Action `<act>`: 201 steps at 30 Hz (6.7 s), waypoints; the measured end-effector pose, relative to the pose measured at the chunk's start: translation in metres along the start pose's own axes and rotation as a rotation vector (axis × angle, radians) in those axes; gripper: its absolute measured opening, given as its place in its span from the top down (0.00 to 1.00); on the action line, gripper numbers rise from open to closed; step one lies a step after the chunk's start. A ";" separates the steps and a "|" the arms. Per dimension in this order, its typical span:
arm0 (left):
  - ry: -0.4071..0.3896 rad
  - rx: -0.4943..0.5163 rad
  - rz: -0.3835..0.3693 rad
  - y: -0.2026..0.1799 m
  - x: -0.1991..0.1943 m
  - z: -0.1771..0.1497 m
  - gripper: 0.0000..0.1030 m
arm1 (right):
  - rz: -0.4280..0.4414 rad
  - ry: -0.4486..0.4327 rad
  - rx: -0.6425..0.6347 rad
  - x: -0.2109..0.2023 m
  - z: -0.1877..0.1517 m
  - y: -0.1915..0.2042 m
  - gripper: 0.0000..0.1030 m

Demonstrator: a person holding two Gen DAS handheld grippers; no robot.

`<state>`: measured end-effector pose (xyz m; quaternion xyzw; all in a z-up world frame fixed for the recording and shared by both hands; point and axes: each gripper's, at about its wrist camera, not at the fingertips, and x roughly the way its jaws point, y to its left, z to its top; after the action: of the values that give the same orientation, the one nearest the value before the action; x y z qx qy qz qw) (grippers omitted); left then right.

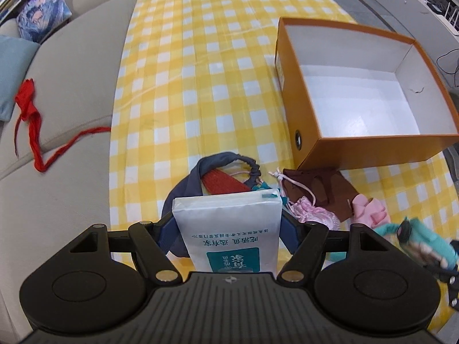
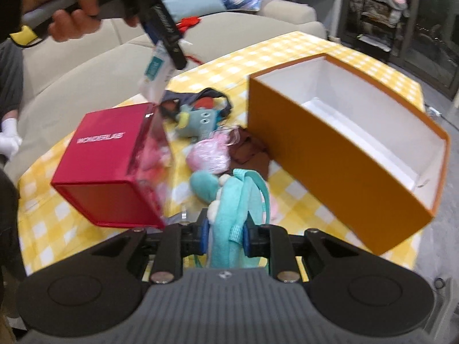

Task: Organize soft objects
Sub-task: 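Carry the tissue pack and teal plush with both tools into the orange box, then open both tools to drop the tissue pack and plush in the box, then grasp the silver foil bag with the left tool while the right tool grasps the clear plastic bag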

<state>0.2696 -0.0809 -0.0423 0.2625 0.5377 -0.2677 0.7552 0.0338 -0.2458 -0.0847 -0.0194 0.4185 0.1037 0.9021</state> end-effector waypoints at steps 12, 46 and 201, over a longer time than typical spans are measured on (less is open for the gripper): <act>-0.071 0.036 0.008 -0.016 -0.049 0.004 0.21 | -0.174 0.046 -0.066 -0.017 0.001 -0.006 0.81; -0.315 0.138 -0.102 -0.121 -0.118 0.094 0.21 | -0.325 -0.188 0.078 -0.082 0.150 -0.129 0.81; -0.309 -0.083 -0.122 -0.167 0.001 -0.259 1.00 | 0.056 0.194 0.025 0.032 -0.062 0.022 1.00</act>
<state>-0.0189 -0.0235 -0.1352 0.1537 0.4407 -0.3276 0.8215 0.0030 -0.2263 -0.1483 -0.0062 0.5054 0.1214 0.8543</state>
